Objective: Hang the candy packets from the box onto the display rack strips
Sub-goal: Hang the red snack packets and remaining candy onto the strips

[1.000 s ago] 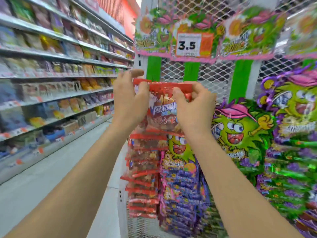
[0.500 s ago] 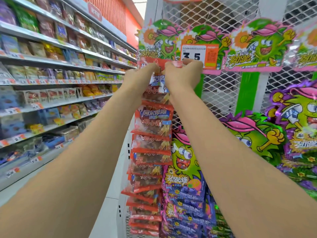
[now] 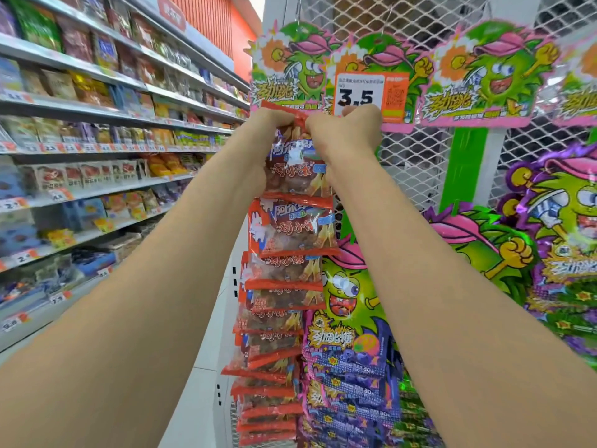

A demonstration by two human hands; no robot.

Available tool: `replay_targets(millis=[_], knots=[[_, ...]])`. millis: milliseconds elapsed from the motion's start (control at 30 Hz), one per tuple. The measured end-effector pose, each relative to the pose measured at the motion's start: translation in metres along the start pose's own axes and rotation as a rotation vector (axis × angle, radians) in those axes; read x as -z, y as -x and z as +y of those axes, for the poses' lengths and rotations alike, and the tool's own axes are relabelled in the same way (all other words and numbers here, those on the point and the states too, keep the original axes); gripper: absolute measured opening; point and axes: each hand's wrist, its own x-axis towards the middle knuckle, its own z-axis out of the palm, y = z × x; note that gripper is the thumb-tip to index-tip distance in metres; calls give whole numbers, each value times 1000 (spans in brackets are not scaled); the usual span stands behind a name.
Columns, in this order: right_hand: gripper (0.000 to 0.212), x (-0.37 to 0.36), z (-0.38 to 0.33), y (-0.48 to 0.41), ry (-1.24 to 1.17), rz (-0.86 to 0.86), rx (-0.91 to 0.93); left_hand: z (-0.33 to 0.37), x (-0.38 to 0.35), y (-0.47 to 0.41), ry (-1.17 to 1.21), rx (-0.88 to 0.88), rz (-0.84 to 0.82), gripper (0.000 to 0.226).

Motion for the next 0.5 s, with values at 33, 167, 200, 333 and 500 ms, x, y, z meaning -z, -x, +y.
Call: replay_targets(millis=[33,167,200,333,500], knots=[[49,0,0,2,23,-1,5,-1,1,1,-6,16,-9,20],[53,2,10,9,138,-33,20,-2,8,1,-27,28,34,35],[53,2,13,11,165,-29,28,-2,9,0,-55,11,47,34],[43,1,20,17,193,17,83,-4,13,0,-98,-19,71,32],[37,0,19,19,112,98,351,-2,15,0,-66,-58,40,55]])
